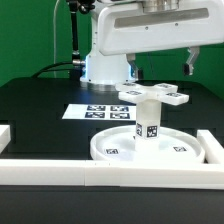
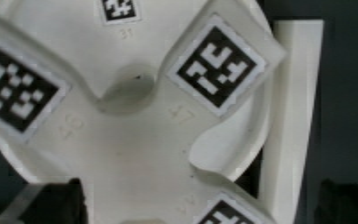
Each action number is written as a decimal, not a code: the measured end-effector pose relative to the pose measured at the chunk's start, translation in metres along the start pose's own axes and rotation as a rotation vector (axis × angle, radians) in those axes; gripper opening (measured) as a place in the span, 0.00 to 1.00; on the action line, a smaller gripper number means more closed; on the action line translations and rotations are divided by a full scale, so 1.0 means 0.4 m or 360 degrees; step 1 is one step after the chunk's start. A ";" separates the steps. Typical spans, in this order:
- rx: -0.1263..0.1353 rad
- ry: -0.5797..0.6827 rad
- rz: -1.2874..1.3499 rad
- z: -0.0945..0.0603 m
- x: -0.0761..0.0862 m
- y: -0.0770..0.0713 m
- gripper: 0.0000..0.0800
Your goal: Assemble round table
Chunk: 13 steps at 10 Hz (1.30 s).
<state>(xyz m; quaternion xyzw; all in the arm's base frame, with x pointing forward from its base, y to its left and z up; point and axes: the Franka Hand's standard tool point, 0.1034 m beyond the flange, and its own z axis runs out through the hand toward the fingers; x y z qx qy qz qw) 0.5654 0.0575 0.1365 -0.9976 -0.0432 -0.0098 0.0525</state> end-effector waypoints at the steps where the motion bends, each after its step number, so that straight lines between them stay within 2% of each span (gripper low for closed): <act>1: -0.0030 0.0006 -0.0231 -0.002 0.004 -0.007 0.81; 2: -0.0044 0.0010 -0.0409 -0.003 0.006 -0.012 0.81; 7: -0.0056 -0.0004 -0.0869 0.001 0.005 0.001 0.81; 9: -0.0106 -0.0015 -0.1278 0.003 0.007 0.009 0.81; 13: -0.0117 -0.0032 -0.1630 0.003 0.006 0.023 0.81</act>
Offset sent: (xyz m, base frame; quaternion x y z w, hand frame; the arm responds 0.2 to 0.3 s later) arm 0.0000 0.0000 0.0000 0.0000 0.0000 -0.1296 0.9916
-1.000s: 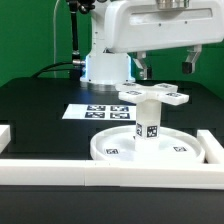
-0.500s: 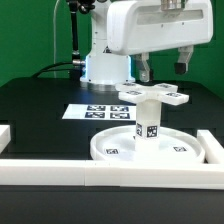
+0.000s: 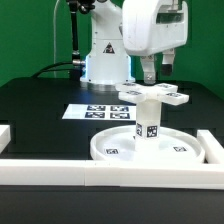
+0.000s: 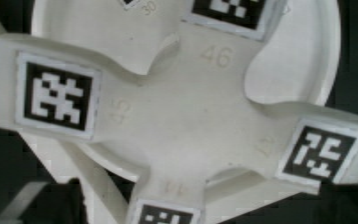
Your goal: Assemble round table
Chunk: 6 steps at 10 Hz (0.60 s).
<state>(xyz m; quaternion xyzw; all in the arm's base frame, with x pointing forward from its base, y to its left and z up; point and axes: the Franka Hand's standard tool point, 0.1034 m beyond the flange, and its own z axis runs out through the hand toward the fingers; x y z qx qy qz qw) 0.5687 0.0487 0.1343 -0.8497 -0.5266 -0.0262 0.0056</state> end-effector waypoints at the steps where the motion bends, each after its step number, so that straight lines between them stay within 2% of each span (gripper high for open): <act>1: 0.0000 0.0000 -0.0049 0.000 -0.002 0.001 0.81; 3: -0.0031 -0.0027 -0.0369 0.001 -0.009 0.009 0.81; 6: -0.0034 -0.0063 -0.0717 0.016 -0.031 0.003 0.81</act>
Offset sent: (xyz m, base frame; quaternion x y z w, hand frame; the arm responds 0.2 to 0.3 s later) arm -0.0014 0.0001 -0.0041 -0.0165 -0.0058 -0.2089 0.9778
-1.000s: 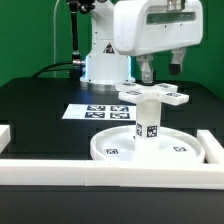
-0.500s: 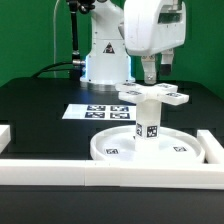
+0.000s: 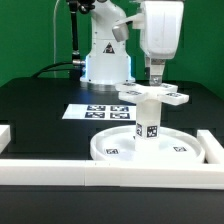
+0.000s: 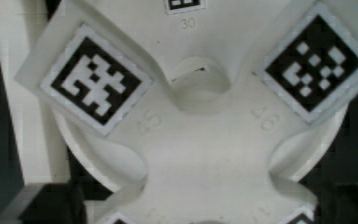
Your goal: Assemble round table
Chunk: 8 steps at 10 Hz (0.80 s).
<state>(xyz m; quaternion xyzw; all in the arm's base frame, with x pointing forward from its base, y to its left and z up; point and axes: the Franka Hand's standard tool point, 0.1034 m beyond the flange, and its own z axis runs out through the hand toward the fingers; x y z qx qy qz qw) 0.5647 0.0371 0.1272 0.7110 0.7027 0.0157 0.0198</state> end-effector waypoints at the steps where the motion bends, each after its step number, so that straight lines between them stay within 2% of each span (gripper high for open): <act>1: 0.0001 -0.0004 -0.0032 0.000 -0.003 0.000 0.81; 3: 0.0008 -0.0018 -0.0128 0.008 -0.013 -0.002 0.81; 8: 0.0028 -0.0016 -0.0043 0.026 -0.002 -0.008 0.81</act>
Offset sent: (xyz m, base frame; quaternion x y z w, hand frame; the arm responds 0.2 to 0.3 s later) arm 0.0039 0.0028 -0.0037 0.0091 -0.0021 0.0303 0.9995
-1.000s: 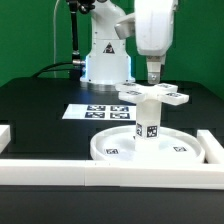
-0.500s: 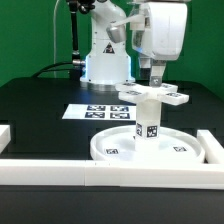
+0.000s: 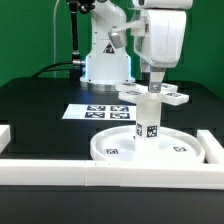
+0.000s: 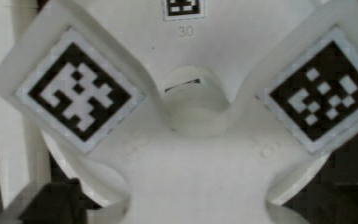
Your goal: Assemble round table
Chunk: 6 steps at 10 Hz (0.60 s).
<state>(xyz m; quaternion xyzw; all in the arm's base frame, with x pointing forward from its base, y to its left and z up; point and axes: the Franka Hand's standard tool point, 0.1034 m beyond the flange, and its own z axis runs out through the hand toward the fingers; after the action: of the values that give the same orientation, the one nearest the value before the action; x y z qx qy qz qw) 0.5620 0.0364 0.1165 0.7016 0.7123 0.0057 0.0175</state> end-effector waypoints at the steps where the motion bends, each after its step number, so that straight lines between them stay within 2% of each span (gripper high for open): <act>1: 0.0006 -0.0001 0.0006 0.006 0.000 -0.002 0.81; 6: 0.0028 -0.0003 0.0024 0.025 -0.003 -0.009 0.81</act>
Offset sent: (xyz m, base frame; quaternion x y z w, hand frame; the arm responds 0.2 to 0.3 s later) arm 0.0030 0.0026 -0.0028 0.0003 0.0001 0.0005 1.0000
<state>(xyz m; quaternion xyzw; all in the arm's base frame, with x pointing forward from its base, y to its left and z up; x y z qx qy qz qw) 0.5586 0.0350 0.1064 0.7071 0.7070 -0.0011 0.0121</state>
